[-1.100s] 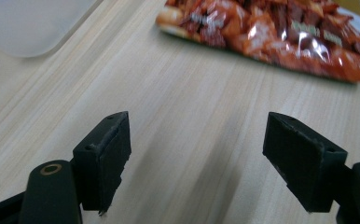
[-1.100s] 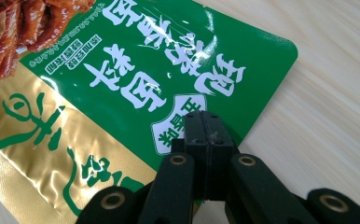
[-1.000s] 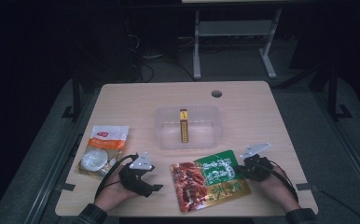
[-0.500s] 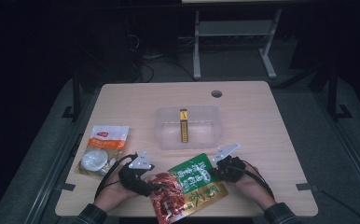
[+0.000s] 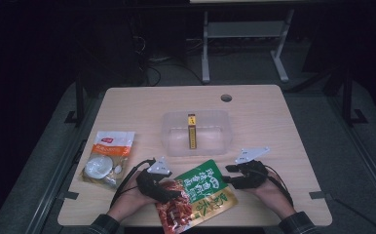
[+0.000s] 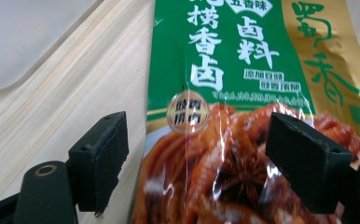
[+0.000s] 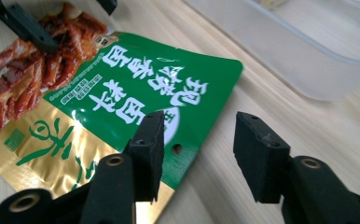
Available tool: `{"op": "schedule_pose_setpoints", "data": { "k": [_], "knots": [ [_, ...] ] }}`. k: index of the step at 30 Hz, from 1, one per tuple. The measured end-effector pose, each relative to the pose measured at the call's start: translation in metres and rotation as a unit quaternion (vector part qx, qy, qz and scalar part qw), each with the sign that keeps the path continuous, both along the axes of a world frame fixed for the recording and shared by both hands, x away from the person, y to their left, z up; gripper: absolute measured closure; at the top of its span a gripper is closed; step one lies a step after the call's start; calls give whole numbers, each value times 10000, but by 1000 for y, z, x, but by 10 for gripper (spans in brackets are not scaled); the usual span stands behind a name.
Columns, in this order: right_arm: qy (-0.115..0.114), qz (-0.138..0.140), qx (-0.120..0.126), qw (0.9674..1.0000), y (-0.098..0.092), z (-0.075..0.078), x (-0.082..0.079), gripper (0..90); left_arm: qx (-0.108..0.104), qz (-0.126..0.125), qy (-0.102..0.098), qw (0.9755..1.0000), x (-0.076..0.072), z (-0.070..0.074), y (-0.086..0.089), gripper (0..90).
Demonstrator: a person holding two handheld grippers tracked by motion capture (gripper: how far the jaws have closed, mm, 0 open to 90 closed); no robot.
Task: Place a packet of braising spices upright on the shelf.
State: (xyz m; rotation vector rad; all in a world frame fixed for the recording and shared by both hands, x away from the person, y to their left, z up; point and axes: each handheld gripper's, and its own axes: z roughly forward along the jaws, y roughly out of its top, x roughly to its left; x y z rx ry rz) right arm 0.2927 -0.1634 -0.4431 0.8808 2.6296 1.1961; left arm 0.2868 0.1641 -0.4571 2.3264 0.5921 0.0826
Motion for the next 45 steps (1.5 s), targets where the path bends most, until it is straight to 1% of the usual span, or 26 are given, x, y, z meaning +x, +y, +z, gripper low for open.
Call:
{"op": "schedule_pose_setpoints", "data": {
  "k": [1, 3, 4, 5, 6, 7, 11, 12, 13, 14, 16, 20, 24, 25, 26, 27, 31, 32, 34, 36, 37, 38, 40, 42, 43, 45],
  "knots": [
    [34, -40, 57, 10000, -3, 0, 1, 494, 17, -44, 33, 10000, 1, -1, -1, 208],
    [5, -115, 62, 9999, -6, 0, 0, 465, 65, -69, 82, 9999, 2, -2, -3, 209],
    [32, -141, 75, 9999, -8, 1, 0, 454, 62, -44, 108, 9999, 2, -4, -4, 210],
    [8, -156, 92, 9998, -9, 1, 0, 440, 79, -57, 145, 9998, 2, -5, -5, 210],
    [0, -187, 90, 9998, -10, 1, 0, 430, 44, -45, 181, 9998, 2, -6, -5, 211],
    [14, -225, 87, 9997, -10, 1, -1, 422, 63, -93, 186, 9998, 3, -6, -5, 220],
    [-27, -244, 74, 9997, -10, 1, -1, 382, 58, -65, 158, 9998, 1, -5, -6, 248],
    [-43, -247, 61, 9997, -10, 1, -1, 375, 99, -76, 131, 9998, 1, -5, -5, 271],
    [-45, -245, 55, 9997, -10, 1, 0, 370, 71, -42, 138, 9999, 1, -5, -5, 309],
    [-56, -249, 45, 9997, -10, 1, 0, 365, 34, 58, 140, 9999, 1, -5, -5, 354],
    [-54, -269, 41, 9996, -10, 1, 0, 363, 36, 100, 163, 9998, 2, -4, -4, 439],
    [-79, -304, 68, 9995, -11, 2, 0, 363, 226, -35, 60, 9997, -1, -2, -10, 568],
    [-116, -322, 93, 9994, -12, 3, -1, 363, 418, -168, -67, 9990, -6, 0, -17, 698],
    [-117, -334, 102, 9993, -12, 3, -1, 363, 450, -185, -105, 9988, -8, 0, -19, 723],
    [-122, -349, 115, 9993, -12, 3, -1, 363, 396, -130, -86, 9991, -9, -1, -21, 755],
    [-114, -341, 106, 9993, -12, 4, -1, 363, 449, -151, -83, 9988, -10, 0, -21, 780],
    [-134, -338, 124, 9993, -12, 4, -2, 363, 425, -118, -61, 9990, -10, 0, -22, 838],
    [-144, -348, 127, 9992, -12, 5, -2, 362, 492, -152, -76, 9986, -10, 1, -22, 844],
    [-152, -344, 142, 9992, -12, 5, -2, 359, 488, -170, -52, 9987, -9, 1, -21, 854],
    [-156, -329, 132, 9993, -13, 5, -2, 351, 318, -106, 60, 9994, -8, 0, -20, 869],
    [-161, -311, 125, 9993, -13, 5, -2, 348, 217, -56, 153, 9996, -7, -1, -19, 877],
    [-171, -308, 127, 9993, -13, 5, -2, 344, 169, -54, 215, 9996, -5, 0, -18, 882],
    [-160, -301, 146, 9993, -13, 6, -2, 336, 141, -87, 242, 9996, -4, 1, -16, 889],
    [-188, -251, 186, 9993, -14, 7, -2, 332, 39, -73, 278, 9996, -4, 3, -13, 893],
    [-153, -236, 224, 9994, -14, 8, -2, 331, 27, -81, 286, 9996, -3, 5, -11, 894],
    [-154, -207, 352, 9990, -15, 9, -3, 317, -18, -41, 232, 9997, -1, 8, -5, 894]
  ]
}}
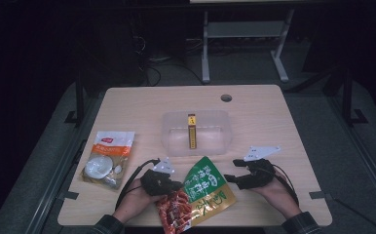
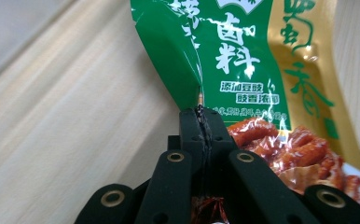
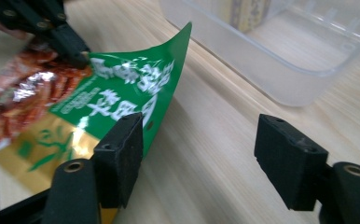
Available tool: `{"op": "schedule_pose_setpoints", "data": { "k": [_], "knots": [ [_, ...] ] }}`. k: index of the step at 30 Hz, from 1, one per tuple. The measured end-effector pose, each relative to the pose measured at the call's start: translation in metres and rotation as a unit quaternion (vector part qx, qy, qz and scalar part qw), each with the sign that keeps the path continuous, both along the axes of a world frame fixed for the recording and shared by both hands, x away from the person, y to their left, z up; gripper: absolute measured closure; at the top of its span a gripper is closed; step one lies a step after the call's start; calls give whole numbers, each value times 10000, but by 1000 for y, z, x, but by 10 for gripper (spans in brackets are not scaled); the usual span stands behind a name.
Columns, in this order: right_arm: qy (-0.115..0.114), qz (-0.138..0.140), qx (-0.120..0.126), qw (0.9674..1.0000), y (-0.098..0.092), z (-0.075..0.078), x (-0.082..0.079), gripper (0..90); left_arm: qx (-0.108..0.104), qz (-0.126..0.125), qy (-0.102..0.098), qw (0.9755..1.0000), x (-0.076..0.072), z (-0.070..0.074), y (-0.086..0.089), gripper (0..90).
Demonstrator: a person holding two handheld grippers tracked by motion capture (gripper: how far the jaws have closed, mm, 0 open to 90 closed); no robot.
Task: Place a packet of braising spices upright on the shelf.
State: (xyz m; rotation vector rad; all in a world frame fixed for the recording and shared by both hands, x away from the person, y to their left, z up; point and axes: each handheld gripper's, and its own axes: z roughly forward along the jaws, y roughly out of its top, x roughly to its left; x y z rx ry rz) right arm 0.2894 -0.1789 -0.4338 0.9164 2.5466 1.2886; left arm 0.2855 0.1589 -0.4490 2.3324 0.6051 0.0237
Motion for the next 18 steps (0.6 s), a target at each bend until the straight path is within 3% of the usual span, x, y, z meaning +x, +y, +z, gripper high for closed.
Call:
{"op": "schedule_pose_setpoints", "data": {
  "k": [6, 10, 18],
  "knots": [
    [25, 163, 151, 9997, 0, 2, -3, 273, -359, 427, -148, 9983, 3, 14, 19, 897],
    [127, 335, 303, 9989, 3, 2, -4, 250, -465, 629, -266, 9966, 4, 21, 31, 898],
    [227, 678, 368, 9968, 14, 0, -7, 238, -885, 970, -600, 9895, 4, 37, 48, 900]
  ]
}}
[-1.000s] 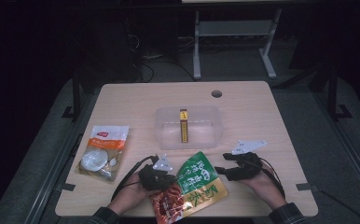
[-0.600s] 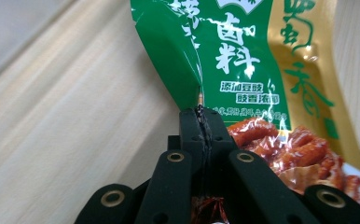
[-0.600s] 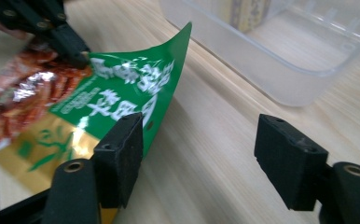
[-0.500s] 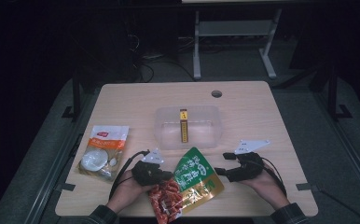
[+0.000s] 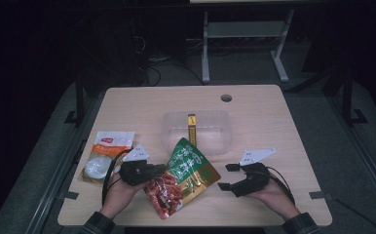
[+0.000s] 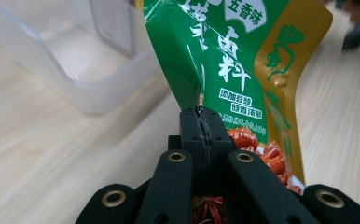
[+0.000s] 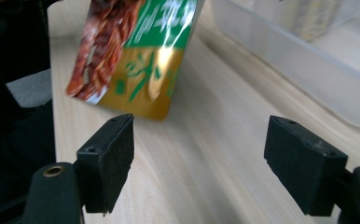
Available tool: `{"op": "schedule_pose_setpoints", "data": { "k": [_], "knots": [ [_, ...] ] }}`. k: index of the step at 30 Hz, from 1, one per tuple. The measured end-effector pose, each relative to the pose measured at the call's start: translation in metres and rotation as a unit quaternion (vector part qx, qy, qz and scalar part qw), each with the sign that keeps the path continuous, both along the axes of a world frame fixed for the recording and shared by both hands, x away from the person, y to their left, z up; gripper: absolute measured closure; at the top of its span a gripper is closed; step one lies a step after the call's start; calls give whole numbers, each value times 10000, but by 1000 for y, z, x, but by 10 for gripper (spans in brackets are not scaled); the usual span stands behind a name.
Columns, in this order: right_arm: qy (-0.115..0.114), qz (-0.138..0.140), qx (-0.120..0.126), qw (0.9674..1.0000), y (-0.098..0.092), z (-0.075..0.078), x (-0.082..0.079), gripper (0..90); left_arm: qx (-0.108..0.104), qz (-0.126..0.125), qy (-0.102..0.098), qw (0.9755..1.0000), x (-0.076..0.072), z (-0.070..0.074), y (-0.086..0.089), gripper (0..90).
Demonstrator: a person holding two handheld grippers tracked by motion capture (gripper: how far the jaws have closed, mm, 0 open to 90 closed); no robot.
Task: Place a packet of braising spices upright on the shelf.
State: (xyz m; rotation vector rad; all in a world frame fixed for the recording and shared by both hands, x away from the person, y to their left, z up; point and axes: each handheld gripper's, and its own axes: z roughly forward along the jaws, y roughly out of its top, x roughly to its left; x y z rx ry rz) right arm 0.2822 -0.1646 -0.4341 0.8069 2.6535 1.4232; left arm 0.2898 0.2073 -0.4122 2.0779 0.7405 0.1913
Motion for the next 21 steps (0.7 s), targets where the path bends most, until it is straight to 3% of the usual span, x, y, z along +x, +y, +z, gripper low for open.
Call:
{"op": "schedule_pose_setpoints", "data": {
  "k": [4, 8, 15, 21],
  "knots": [
    [61, 137, 6, 9999, 12, -4, 0, 243, -227, 60, -133, 9996, -2, 9, 3, 900],
    [140, 215, 266, 9993, 22, -6, 3, 266, -419, 111, -234, 9988, -4, 16, 3, 900],
    [71, 237, 774, 9967, 39, -5, 9, 299, -590, 130, -414, 9973, -7, 25, 3, 900],
    [0, 316, 891, 9955, 55, -6, 13, 358, -707, 162, -429, 9964, -7, 27, 5, 899]
  ]
}}
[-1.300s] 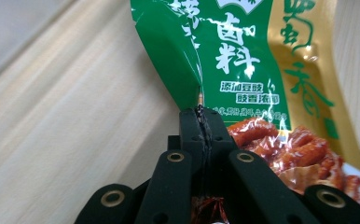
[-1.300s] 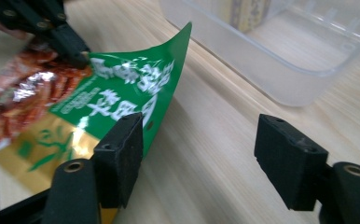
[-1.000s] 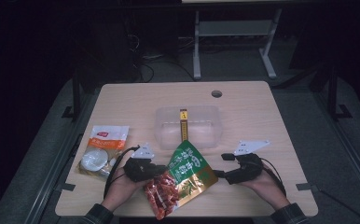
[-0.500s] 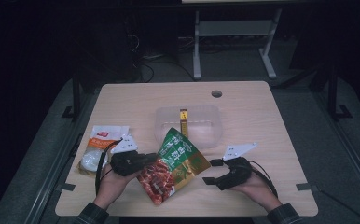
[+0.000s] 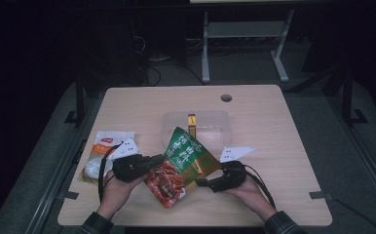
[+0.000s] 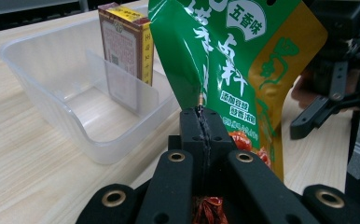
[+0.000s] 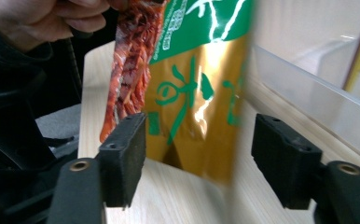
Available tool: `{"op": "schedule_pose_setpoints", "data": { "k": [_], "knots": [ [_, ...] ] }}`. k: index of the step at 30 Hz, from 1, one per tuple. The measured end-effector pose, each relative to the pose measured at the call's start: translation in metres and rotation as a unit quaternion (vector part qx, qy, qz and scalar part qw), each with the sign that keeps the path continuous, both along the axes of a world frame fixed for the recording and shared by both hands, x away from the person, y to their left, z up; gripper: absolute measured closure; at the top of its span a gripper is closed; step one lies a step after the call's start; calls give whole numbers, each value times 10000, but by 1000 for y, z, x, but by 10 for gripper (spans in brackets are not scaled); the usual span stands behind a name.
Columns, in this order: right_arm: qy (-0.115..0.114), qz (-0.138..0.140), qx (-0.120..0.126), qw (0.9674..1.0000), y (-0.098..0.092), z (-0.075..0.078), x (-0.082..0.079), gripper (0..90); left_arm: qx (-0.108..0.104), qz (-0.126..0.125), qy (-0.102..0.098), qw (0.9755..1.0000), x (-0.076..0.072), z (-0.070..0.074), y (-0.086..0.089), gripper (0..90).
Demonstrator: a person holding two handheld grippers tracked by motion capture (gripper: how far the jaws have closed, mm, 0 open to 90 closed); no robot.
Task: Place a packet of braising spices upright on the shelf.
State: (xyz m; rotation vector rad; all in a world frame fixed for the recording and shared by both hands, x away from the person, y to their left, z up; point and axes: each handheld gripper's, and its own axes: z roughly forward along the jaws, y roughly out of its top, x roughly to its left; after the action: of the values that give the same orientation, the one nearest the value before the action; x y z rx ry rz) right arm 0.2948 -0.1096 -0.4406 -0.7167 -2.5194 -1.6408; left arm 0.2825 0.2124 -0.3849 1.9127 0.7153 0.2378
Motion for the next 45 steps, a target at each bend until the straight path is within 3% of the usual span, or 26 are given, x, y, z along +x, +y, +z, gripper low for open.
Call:
{"op": "schedule_pose_setpoints", "data": {
  "k": [6, 11, 15, 17, 20, 27, 29, 35, 40, 45],
  "knots": [
    [74, 62, 413, 9991, 5, 1, 1, 590, -97, 37, -13, 9999, -1, 0, 1, 898],
    [84, -73, 671, 9977, 4, 5, 4, 796, -142, -23, 18, 9999, -1, -3, 1, 897],
    [193, -60, 818, 9964, -2, 10, 5, 864, -174, -88, 46, 9998, -1, -4, -1, 893],
    [298, -56, 868, 9958, -6, 11, 8, 884, -105, -120, 22, 9999, -3, -6, -2, 887],
    [254, -65, 771, 9967, -11, 15, 10, 892, 136, -161, 21, 9998, -4, -10, -6, 873],
    [56, 88, 472, 9988, -14, 27, 8, 895, 205, -84, 102, 9997, -2, -14, -3, 843],
    [7, 146, 390, 9991, -15, 30, 8, 895, 129, -82, 174, 9997, 0, -16, 2, 848],
    [-133, 278, 316, 9990, -15, 39, 7, 895, 249, 3, 196, 9995, 1, -22, 7, 641],
    [-175, 390, 314, 9986, -16, 46, 3, 895, 544, -62, 216, 9983, 0, -27, 9, 473],
    [-288, 425, 284, 9983, -19, 53, -1, 896, 737, -104, 234, 9970, -2, -30, 9, 398]
  ]
}}
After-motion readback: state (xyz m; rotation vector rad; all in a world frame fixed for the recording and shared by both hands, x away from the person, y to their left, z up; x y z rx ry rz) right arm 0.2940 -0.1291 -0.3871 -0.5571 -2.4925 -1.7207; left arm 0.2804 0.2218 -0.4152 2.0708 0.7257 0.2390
